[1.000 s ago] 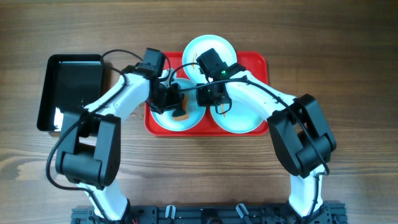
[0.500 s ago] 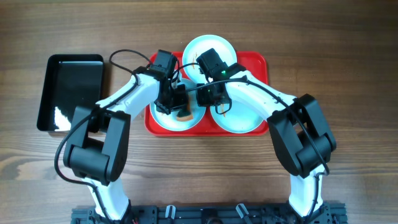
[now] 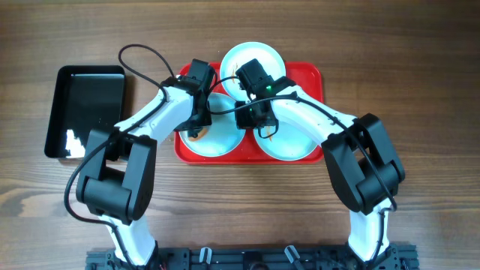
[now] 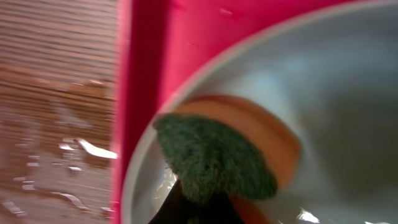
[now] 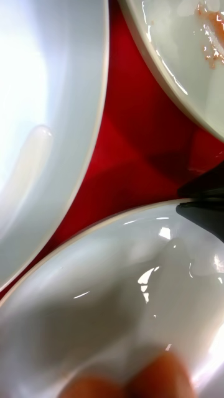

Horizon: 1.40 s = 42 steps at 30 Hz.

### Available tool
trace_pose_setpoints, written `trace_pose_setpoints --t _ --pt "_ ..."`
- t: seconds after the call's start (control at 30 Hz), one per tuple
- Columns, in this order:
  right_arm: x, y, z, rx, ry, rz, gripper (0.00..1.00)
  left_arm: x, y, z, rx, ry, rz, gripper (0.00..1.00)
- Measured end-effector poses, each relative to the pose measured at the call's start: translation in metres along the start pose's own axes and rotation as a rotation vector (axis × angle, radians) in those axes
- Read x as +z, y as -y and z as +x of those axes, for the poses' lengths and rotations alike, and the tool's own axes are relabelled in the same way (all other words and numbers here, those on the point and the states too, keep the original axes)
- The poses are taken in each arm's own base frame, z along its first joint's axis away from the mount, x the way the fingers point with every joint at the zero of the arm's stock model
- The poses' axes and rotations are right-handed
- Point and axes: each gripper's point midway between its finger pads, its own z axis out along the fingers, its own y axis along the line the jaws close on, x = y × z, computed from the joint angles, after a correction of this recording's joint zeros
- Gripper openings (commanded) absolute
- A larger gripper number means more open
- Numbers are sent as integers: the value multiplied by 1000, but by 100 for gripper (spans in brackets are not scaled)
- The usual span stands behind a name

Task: Clean dirty plates on tray and stack at the side
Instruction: 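Scrub the left plate with the sponge using the left gripper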

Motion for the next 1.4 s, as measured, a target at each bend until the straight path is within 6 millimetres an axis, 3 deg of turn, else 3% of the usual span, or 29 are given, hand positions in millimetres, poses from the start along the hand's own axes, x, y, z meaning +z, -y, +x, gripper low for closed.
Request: trace_pose_setpoints --t 0.13,0.43,1.03,1.23,1.4 --pt "0 0 0 0 0 -1 4 0 -11 -4 0 21 -59 4" --pt "0 -2 0 -3 0 -4 4 -3 -13 -3 1 15 -65 4" --pt "0 3 -1 4 4 9 4 -15 48 -20 -72 16 316 4" --pt "0 4 -2 4 5 13 4 -8 57 -17 -78 -14 351 4" --pt "0 4 -2 4 6 13 4 -7 51 -14 -80 -32 314 4"
